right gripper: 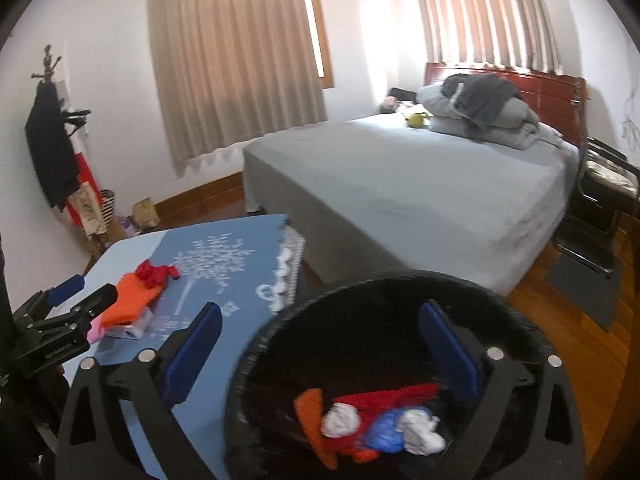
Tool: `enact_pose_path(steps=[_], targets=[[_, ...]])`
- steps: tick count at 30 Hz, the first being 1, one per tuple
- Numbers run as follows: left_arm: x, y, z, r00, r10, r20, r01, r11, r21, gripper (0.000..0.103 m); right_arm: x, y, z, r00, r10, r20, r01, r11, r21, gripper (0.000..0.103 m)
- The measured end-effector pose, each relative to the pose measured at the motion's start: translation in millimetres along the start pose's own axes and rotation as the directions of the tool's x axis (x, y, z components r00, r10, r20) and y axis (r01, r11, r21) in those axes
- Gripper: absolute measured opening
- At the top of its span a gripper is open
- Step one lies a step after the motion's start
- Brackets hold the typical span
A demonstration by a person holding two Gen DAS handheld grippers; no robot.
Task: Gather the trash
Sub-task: 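Move both grippers back to the items on the blanket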
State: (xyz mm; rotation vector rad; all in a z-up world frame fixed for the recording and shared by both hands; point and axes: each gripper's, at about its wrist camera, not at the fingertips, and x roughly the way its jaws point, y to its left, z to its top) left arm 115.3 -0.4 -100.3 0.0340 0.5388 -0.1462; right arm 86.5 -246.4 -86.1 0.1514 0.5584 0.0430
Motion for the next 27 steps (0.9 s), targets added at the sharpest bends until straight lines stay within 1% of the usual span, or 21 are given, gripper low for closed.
enact_pose_path(steps=[5,9,14,19,27], targets=[[-6.4,35.6,-5.8,0.998,0.070,-0.004,-0.070,0.997,-0.033,0.090,17.7,37.6,0.7,0.998,0.055,-0.012,-0.055,0.998,-0.038,0.097],[-8.0,65.8,-13.0,0.991,0.133,-0.018,-0.133,0.989,-0.057,0.090,32.8,69.1,-0.5,0.995,0.095,-0.024,-0.097,0.993,-0.070,0.097],[-5.0,93.5,-20.5,0.982,0.183,-0.041,-0.186,0.979,-0.084,0.090,50.4,101.2,-5.8,0.991,0.130,-0.041,-0.134,0.986,-0.098,0.097],[2.2,119.3,-33.9,0.975,0.208,-0.074,-0.215,0.970,-0.115,0.087,69.1,121.3,-11.0,0.987,0.148,-0.068,-0.155,0.982,-0.107,0.097],[22.0,137.7,-50.3,0.971,0.200,-0.130,-0.219,0.964,-0.148,0.078,94.4,140.3,-19.0,0.981,0.157,-0.112,-0.170,0.978,-0.118,0.097]])
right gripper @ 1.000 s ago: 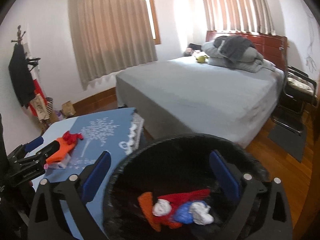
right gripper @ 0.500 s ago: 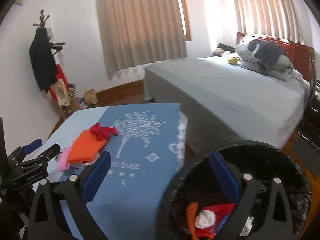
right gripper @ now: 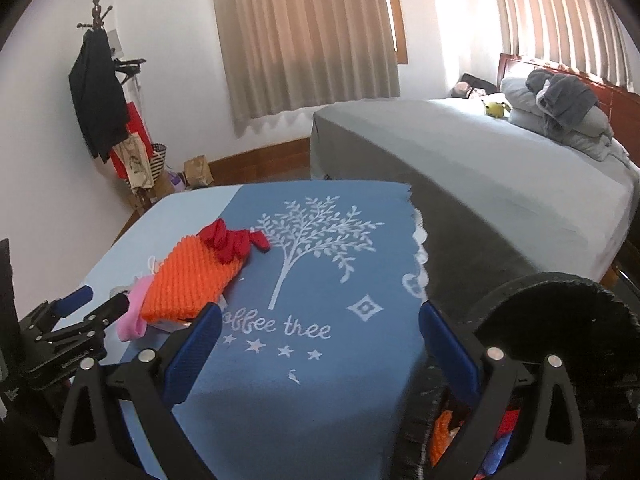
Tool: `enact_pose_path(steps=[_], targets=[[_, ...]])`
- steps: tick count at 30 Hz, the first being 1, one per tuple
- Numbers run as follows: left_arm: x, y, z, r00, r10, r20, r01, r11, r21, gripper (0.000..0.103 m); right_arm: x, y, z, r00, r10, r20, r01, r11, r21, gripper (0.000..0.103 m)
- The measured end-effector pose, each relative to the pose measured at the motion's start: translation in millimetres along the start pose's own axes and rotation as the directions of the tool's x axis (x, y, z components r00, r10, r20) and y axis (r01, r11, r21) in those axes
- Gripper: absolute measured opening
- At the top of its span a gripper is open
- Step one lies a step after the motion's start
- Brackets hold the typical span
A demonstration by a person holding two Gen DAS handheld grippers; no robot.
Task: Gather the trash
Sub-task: 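Move both grippers back to the items on the blanket, then grasp the pink mask with the left gripper while the right gripper grasps the orange mesh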
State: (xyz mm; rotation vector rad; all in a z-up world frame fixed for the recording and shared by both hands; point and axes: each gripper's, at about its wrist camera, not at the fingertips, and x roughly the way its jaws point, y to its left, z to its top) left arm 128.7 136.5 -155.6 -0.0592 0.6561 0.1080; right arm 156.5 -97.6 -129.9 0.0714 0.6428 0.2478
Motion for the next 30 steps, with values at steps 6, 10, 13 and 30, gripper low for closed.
enact_pose_path(steps=[6,10,13,30], targets=[[17.0,-0.2,-6.2,0.999,-0.021,-0.043,0.020,1.000,-0.022,0.071,8.8,4.9,-4.3,1.000,-0.001,-0.021,0.000,1.000,-0.018,0.097],[24.4,-3.2,-9.1,0.997,-0.042,-0.059,0.040,0.999,-0.024,0.065,13.2,4.2,-6.6,0.999,-0.001,-0.034,0.001,1.000,-0.016,0.097],[26.3,-5.7,-9.3,0.997,-0.053,-0.058,0.052,0.998,-0.024,0.061,14.7,3.9,-7.4,0.999,-0.001,-0.041,0.000,1.000,-0.015,0.097],[9.5,-3.8,-4.9,0.991,-0.129,-0.032,0.126,0.989,-0.075,0.019,13.2,5.4,-7.1,0.999,0.004,-0.034,-0.004,1.000,-0.020,0.097]])
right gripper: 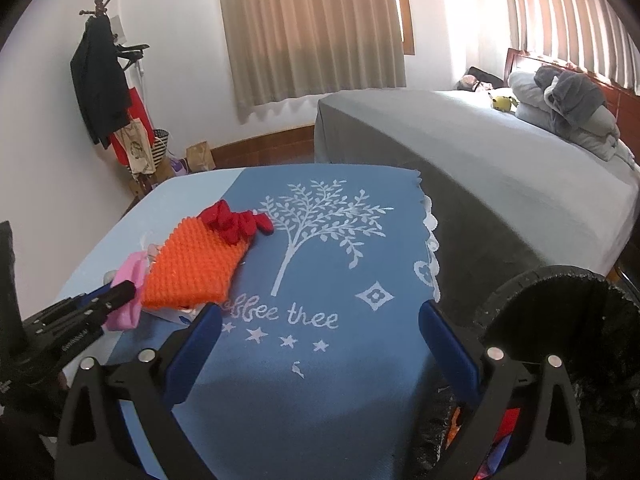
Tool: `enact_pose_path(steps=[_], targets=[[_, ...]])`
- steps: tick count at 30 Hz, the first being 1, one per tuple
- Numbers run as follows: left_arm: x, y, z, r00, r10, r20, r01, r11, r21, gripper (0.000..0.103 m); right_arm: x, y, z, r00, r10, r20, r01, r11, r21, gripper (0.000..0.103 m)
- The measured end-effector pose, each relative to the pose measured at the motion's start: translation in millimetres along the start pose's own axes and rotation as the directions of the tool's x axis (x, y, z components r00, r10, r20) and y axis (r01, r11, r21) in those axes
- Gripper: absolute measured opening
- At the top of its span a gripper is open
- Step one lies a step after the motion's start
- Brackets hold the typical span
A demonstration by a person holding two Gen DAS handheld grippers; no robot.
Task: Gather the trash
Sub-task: 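Grasp the pink mask with the left gripper while the right gripper grasps the orange mesh, then carry the pink mask and orange mesh over the bin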
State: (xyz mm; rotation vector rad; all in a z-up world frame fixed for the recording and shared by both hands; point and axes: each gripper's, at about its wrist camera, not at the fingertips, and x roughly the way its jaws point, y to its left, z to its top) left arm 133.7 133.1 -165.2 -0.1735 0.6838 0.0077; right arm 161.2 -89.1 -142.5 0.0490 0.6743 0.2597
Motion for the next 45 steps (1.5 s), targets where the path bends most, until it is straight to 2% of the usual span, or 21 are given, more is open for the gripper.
enact_pose_path(steps=[10,17,25,31,36,39,40,45], targets=[[-22.8,8.2,11.6,0.998,0.035,0.059,-0.036,0.999,0.017,0.018,2.2,15.0,9.9,0.999,0.035,0.019,-0.035,0.999,-0.010,0.097],[-26.9,15.9,17.7,0.994,0.064,0.092,-0.066,0.997,0.028,0.018,26.4,42.6,25.2,0.998,0.067,0.012,-0.067,0.997,-0.047,0.097],[-13.8,29.7,13.7,0.993,0.093,0.076,-0.095,0.995,0.022,0.018,71.3,68.4,25.7,0.992,0.105,-0.070,-0.110,0.992,-0.065,0.094],[-9.0,35.9,8.7,0.993,0.094,0.064,-0.095,0.995,0.013,0.018,85.6,71.9,16.7,0.984,0.131,-0.117,-0.140,0.988,-0.073,0.089],[-6.6,36.0,8.9,0.994,0.092,0.061,-0.093,0.996,0.009,0.018,90.5,72.2,12.4,0.973,0.182,-0.143,-0.190,0.981,-0.046,0.078],[-5.9,36.8,8.2,0.994,0.093,0.061,-0.094,0.996,0.009,0.018,89.9,74.7,12.5,0.960,0.232,-0.156,-0.241,0.970,-0.038,0.061],[-5.5,36.6,7.8,0.994,0.094,0.060,-0.095,0.995,0.009,0.018,89.4,75.6,12.8,0.955,0.251,-0.161,-0.259,0.965,-0.036,0.052],[-5.6,36.8,7.3,0.994,0.094,0.060,-0.095,0.995,0.018,0.018,82.4,80.9,14.6,0.953,0.256,-0.160,-0.269,0.961,-0.066,0.038]])
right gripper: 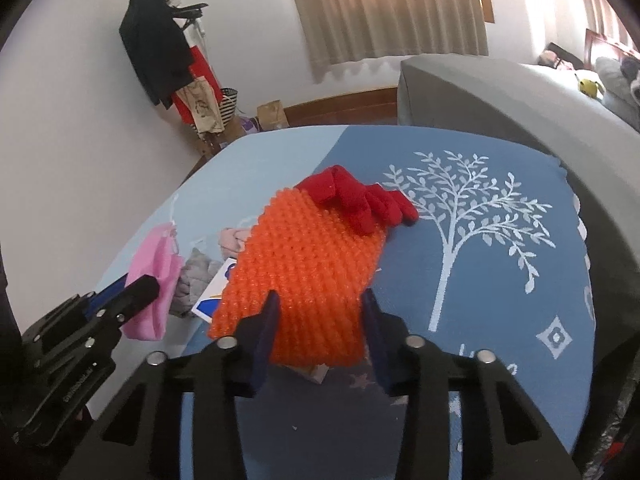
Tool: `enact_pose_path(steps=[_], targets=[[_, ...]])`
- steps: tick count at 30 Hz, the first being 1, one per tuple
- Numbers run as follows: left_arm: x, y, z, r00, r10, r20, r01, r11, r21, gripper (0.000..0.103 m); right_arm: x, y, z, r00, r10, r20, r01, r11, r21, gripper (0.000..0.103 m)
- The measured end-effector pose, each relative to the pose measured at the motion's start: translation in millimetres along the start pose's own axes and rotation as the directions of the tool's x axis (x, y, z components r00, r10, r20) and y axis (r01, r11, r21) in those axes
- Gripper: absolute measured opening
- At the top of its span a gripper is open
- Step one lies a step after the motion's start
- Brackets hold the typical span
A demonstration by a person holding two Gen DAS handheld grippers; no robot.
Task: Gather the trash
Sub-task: 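Carry the pink mask and orange mesh over the bin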
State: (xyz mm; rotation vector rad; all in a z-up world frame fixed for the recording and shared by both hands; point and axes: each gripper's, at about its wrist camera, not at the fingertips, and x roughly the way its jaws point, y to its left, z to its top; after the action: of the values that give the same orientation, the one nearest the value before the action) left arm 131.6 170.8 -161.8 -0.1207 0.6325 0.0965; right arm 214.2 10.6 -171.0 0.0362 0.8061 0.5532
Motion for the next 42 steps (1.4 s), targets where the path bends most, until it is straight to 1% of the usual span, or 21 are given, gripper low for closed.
enact_pose_path(steps=[1,2,3,6,17,24,31,42], targets=[[-0.7,-1.0,0.4,1.000,0.000,0.002,0.000,1.000,0.002,0.018,-1.7,0.0,0.2,1.000,0.000,0.002,0.000,1.000,-0.001,0.035],[-1.7,-2.0,0.5,1.000,-0.001,0.004,0.001,1.000,0.003,0.018,-4.3,-0.1,0.2,1.000,0.001,0.005,-0.001,1.000,-0.001,0.029],[-2.9,-3.5,1.1,1.000,-0.003,0.006,0.003,1.000,0.005,0.018,-6.1,0.5,0.6,1.000,0.001,0.006,-0.001,1.000,-0.001,0.026],[-7.2,-6.9,3.5,1.000,-0.009,0.015,0.009,1.000,0.011,0.018,-16.5,-0.8,-0.7,1.000,0.011,0.013,-0.011,1.000,-0.001,0.023],[-26.8,-30.9,10.4,0.998,-0.053,0.039,0.051,0.997,0.050,0.018,-60.8,-4.5,-4.6,0.998,-0.002,0.056,0.002,1.000,-0.004,0.023],[-42.4,-54.6,12.6,0.994,-0.093,0.049,0.089,0.993,0.079,0.018,-93.9,-10.9,-6.4,0.995,-0.018,0.095,0.018,1.000,0.007,0.023],[-55.6,-79.9,9.7,0.989,-0.137,0.049,0.131,0.985,0.110,0.018,-126.6,-23.0,-14.9,0.989,-0.058,0.134,0.053,0.998,0.035,0.023],[-73.6,-115.5,3.9,0.976,-0.210,0.054,0.200,0.968,0.152,0.018,-171.6,-49.0,-27.0,0.975,-0.119,0.186,0.107,0.991,0.076,0.023]])
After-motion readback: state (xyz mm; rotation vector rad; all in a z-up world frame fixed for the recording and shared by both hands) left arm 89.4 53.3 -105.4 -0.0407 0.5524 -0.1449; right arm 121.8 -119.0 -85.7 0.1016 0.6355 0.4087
